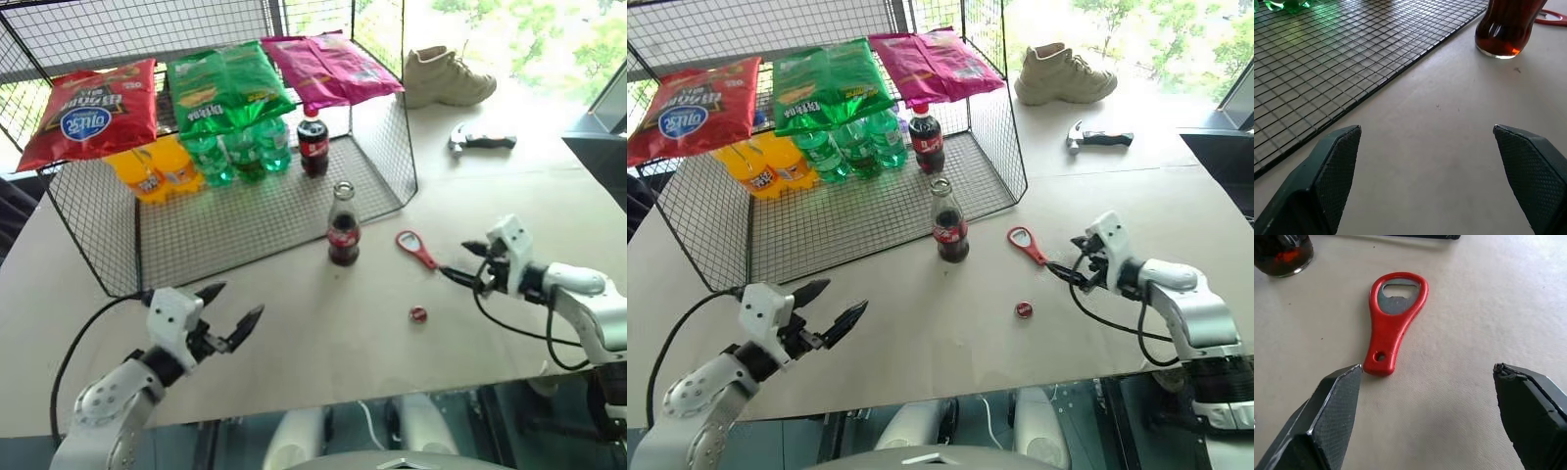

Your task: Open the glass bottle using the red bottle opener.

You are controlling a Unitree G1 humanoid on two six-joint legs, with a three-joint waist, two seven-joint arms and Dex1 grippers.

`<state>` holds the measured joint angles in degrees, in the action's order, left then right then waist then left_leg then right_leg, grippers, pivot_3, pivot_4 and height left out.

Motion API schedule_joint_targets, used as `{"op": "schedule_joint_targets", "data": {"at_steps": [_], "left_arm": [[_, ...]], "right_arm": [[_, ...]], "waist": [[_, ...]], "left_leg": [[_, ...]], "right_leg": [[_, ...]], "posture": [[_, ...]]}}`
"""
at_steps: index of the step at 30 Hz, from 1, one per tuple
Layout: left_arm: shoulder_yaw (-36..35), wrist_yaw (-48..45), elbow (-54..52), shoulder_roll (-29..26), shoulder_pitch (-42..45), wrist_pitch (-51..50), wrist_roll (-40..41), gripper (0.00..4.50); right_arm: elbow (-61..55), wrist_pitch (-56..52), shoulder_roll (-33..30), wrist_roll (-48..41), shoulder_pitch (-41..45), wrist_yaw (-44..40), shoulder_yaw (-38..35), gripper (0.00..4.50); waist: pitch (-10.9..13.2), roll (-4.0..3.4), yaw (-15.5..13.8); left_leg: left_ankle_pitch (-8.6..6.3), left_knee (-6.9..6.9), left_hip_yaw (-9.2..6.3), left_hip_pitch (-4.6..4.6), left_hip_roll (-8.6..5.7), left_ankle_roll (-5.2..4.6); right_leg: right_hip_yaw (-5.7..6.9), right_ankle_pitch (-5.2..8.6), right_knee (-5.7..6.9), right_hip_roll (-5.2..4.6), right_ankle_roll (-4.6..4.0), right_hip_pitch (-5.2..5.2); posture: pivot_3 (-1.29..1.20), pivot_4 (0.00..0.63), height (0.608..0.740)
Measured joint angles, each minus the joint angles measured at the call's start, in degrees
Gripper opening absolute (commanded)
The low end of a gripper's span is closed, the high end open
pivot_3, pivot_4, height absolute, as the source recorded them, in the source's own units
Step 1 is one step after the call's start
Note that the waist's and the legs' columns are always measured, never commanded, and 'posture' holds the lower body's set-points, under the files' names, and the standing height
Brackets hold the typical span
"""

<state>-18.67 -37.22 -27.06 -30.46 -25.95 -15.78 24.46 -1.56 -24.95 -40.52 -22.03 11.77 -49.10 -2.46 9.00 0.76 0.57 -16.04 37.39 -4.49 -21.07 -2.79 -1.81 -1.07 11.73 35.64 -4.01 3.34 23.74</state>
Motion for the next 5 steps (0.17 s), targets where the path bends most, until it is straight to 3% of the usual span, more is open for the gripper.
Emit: {"op": "schedule_joint_targets", "data": {"at_steps": [5], "left_arm": [[-4.4,-0.4,-0.9,-0.6,-2.3,-0.3,1.6,4.50]], "right_arm": [[4.4,12.4,-2.6,0.2,-4.4,-8.3,-4.2,4.36]], "waist": [[0.0,0.05,-0.1]], "left_leg": [[0.00,0.05,0.01,0.06,0.02,0.00]], "right_leg": [[0.01,0.07,0.00,0.00,-0.10,-0.10]], "posture": [[0.00,0.150,0.740]]}}
